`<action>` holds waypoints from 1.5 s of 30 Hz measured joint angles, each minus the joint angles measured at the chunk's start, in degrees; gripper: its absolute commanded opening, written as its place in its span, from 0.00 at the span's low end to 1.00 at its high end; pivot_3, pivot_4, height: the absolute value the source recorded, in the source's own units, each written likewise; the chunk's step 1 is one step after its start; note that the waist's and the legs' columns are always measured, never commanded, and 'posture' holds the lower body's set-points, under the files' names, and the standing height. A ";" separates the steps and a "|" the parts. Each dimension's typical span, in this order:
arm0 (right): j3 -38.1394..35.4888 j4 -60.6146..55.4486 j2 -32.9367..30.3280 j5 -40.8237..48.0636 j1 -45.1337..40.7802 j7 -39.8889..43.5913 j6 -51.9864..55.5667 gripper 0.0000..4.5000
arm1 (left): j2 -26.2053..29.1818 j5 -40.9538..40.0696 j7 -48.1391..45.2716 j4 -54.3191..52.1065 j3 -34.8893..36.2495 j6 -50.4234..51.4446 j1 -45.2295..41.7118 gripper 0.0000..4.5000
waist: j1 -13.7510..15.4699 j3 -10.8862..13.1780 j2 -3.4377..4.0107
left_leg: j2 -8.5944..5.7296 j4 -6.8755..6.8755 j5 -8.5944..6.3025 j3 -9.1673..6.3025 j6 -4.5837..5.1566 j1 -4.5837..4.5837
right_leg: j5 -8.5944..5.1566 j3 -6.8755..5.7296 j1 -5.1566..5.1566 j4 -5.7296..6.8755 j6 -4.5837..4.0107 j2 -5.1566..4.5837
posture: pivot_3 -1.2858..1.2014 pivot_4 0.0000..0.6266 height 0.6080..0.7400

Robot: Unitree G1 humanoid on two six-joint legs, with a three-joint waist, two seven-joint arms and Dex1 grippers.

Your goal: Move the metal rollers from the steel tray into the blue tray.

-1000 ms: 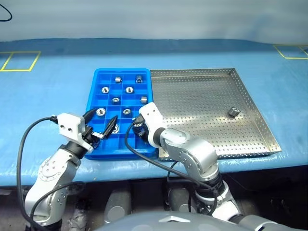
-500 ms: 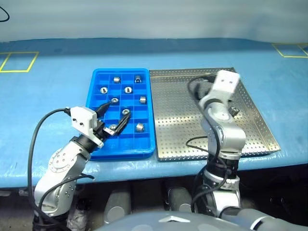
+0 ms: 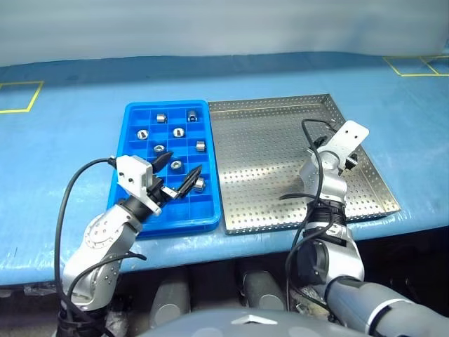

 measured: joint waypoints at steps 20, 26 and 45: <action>10.79 -9.13 0.85 2.19 7.57 6.67 6.09 0.38 | -0.45 0.60 1.45 -0.01 1.65 -1.45 0.64 1.00 | 0.13 0.06 0.17 | 0.05 -0.03 0.00 -0.08 0.01 0.00 | -0.01 0.02 -0.04 0.04 0.00 0.07 | 0.51 0.24 1.00; 35.90 -41.85 -0.25 4.09 11.87 26.11 25.23 0.38 | -0.60 5.93 3.68 0.01 2.99 -7.09 4.34 1.00 | 0.68 0.13 0.32 | 0.22 -0.05 0.00 -0.21 0.00 0.05 | -0.17 -0.12 -0.05 0.09 -0.19 0.24 | 0.53 0.24 1.00; 57.66 -52.03 -2.98 20.06 10.53 55.49 47.54 0.38 | 2.37 4.72 -1.77 0.01 14.37 -12.03 19.12 1.00 | 3.74 0.09 0.16 | 0.36 0.01 -0.02 -0.23 -0.02 -0.02 | -0.43 -0.31 -0.06 0.01 -0.22 -0.08 | 0.56 0.24 1.00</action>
